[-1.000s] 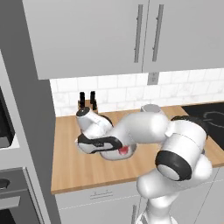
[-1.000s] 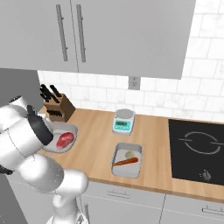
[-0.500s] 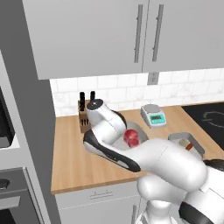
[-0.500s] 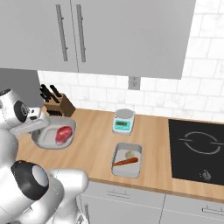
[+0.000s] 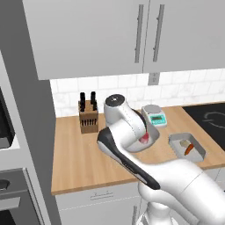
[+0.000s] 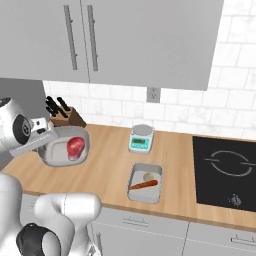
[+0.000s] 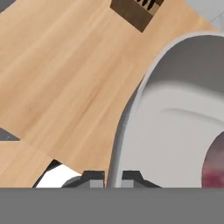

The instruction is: Take the meat container that has the steak and place it on the second highest rack of the freezer. Then take the vegetable container that has the carrot and garlic and place it on the highest rack of the freezer.

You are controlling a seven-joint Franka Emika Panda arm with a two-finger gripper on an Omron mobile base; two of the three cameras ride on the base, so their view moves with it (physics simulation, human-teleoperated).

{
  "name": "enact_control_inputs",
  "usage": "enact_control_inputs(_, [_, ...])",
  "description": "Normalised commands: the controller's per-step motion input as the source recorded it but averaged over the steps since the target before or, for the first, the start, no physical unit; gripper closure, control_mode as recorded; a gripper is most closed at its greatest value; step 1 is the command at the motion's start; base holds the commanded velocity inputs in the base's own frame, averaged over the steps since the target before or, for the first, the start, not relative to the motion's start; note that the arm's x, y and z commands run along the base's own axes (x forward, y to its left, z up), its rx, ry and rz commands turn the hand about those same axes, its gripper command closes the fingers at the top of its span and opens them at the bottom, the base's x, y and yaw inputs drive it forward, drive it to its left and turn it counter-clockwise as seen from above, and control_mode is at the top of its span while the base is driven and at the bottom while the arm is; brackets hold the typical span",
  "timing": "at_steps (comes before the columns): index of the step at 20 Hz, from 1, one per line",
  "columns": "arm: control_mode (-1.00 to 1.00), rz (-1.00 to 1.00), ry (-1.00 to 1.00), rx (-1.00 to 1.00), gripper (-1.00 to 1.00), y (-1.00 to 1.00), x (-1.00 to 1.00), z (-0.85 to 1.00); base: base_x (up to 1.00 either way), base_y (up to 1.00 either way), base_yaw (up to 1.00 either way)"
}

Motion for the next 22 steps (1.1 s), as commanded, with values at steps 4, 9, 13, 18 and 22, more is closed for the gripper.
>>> enact_control_inputs(4, [1.00, 0.00, 0.00, 0.00, 1.00, 0.00, 0.00, -0.01, -0.16, 0.00, 0.01])
enact_control_inputs(9, [1.00, 0.00, 0.00, 0.00, 1.00, 0.00, 0.00, 0.00, -1.00, 0.00, 0.25])
enact_control_inputs(13, [1.00, 0.00, 0.00, 0.00, 1.00, 0.00, 0.00, 0.00, -1.00, 0.00, 0.31])
enact_control_inputs(18, [1.00, 0.00, 0.00, 0.00, 1.00, 0.00, 0.00, 0.00, -1.00, 0.00, 0.26])
enact_control_inputs(22, [1.00, 0.00, 0.00, 0.00, 1.00, 0.00, 0.00, 0.00, -1.00, 0.00, 0.24])
